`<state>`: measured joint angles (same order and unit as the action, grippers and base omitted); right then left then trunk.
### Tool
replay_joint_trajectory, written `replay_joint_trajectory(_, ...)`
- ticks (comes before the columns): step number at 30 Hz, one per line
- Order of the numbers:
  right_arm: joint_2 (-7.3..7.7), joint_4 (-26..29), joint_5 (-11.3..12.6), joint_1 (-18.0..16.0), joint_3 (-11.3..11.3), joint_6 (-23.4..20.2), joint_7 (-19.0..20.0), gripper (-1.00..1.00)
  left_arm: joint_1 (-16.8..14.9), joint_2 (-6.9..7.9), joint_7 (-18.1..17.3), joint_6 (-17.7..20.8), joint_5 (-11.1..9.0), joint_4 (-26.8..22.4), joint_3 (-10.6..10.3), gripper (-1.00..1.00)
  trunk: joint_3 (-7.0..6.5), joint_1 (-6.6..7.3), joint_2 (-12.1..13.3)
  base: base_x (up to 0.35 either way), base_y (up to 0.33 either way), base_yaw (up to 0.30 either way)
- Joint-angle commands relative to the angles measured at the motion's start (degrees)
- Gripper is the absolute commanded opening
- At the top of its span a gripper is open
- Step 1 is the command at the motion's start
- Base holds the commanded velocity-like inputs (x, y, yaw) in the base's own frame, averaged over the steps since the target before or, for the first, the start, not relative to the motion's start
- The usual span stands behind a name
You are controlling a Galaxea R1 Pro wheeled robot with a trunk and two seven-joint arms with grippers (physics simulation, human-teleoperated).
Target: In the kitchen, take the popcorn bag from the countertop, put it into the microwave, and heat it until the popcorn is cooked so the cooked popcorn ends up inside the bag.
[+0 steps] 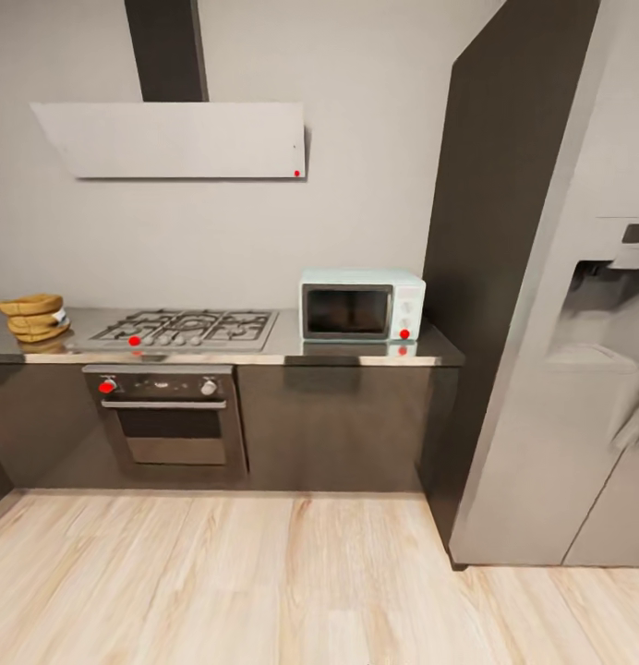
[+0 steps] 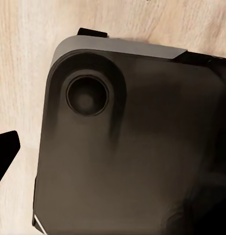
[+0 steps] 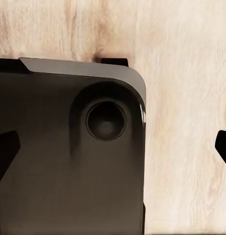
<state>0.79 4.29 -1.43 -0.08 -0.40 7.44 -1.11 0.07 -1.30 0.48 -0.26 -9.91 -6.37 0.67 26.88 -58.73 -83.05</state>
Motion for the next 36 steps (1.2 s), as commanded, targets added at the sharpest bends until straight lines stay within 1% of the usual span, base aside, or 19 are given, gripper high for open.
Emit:
replay_joint_trajectory(1, 0.0, 0.02, -0.15, -0.01, -0.04, 0.12, -0.12, 1.0, 0.01, -0.01, 0.05, -0.02, -0.38, -0.05, 0.04, 1.0, 0.05, 0.0, -0.02, 0.0, 0.0, -0.242)
replay_joint_trajectory(5, 0.0, 0.02, -0.15, -0.01, 0.0, 0.1, -0.12, 1.0, 0.01, -0.01, 0.05, -0.02, -0.4, -0.05, 0.04, 1.0, 0.05, 0.0, -0.02, 0.0, 0.0, -0.214)
replay_joint_trajectory(9, 0.0, 0.01, -0.49, -0.01, 0.34, 0.18, -0.12, 1.0, 0.01, 0.12, 0.05, 0.01, -0.54, -0.05, 0.11, 1.0, 0.05, 0.0, -0.02, 0.148, 0.0, -0.021)
replay_joint_trajectory(15, 0.0, 0.02, -0.59, -0.01, 0.81, 0.2, -0.12, 1.0, 0.01, 0.16, 0.05, 0.08, -0.57, -0.05, 0.12, 1.0, 0.05, 0.0, -0.02, 0.311, 0.0, -0.001)
replay_joint_trajectory(36, 0.0, 0.0, -0.59, -0.01, 0.84, -0.05, -0.16, 1.0, 0.01, 0.16, 0.05, 0.08, -0.64, -0.05, 0.12, 1.0, 0.05, 0.0, -0.02, 0.322, 0.0, 0.0)
